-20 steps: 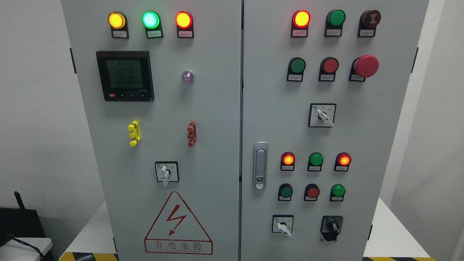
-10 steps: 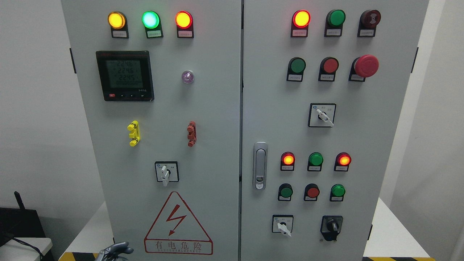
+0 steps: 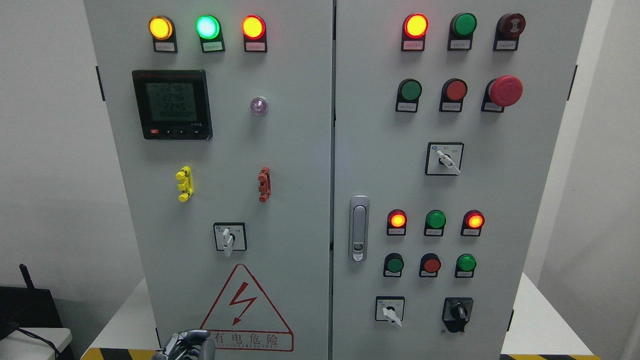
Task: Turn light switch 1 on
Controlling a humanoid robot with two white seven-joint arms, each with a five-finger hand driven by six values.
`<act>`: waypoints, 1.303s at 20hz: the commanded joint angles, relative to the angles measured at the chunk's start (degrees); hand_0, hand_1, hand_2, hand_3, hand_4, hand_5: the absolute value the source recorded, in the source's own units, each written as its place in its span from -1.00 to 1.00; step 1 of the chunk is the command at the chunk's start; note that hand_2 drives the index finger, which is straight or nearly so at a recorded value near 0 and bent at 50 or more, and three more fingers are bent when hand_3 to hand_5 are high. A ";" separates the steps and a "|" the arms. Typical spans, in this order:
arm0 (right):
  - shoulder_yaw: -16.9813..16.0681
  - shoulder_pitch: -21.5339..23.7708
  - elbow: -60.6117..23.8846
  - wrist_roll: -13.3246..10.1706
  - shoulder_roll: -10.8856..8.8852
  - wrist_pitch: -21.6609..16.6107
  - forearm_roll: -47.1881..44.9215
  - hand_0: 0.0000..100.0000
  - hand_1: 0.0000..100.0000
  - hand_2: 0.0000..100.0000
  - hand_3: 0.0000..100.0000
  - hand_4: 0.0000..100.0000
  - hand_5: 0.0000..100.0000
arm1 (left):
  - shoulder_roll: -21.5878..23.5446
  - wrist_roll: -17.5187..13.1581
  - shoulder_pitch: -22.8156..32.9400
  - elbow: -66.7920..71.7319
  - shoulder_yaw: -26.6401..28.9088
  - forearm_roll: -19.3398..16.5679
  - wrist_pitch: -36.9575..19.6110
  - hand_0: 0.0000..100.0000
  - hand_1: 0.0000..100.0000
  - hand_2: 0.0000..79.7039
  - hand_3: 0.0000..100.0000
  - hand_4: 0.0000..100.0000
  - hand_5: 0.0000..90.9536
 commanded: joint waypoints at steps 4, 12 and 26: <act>0.00 0.00 0.00 -0.22 0.00 0.00 -0.97 -0.76 -0.22 -1.00 -1.00 -1.00 -1.00 | -5.65 3.90 -4.58 -0.59 -2.49 -3.00 5.58 -1.00 -0.08 0.32 0.39 0.58 0.81; 0.00 0.00 0.00 -0.22 0.00 0.00 -0.97 -0.76 -0.22 -1.00 -1.00 -1.00 -1.00 | -6.00 5.05 -7.12 -0.59 -3.02 -3.00 7.00 -0.68 -0.10 0.32 0.39 0.58 0.81; 0.00 0.00 0.00 -0.22 0.00 0.00 -0.97 -0.76 -0.22 -1.00 -1.00 -1.00 -1.00 | -7.06 9.10 -12.31 -0.50 -3.90 -3.00 14.38 -0.73 -0.03 0.23 0.35 0.56 0.80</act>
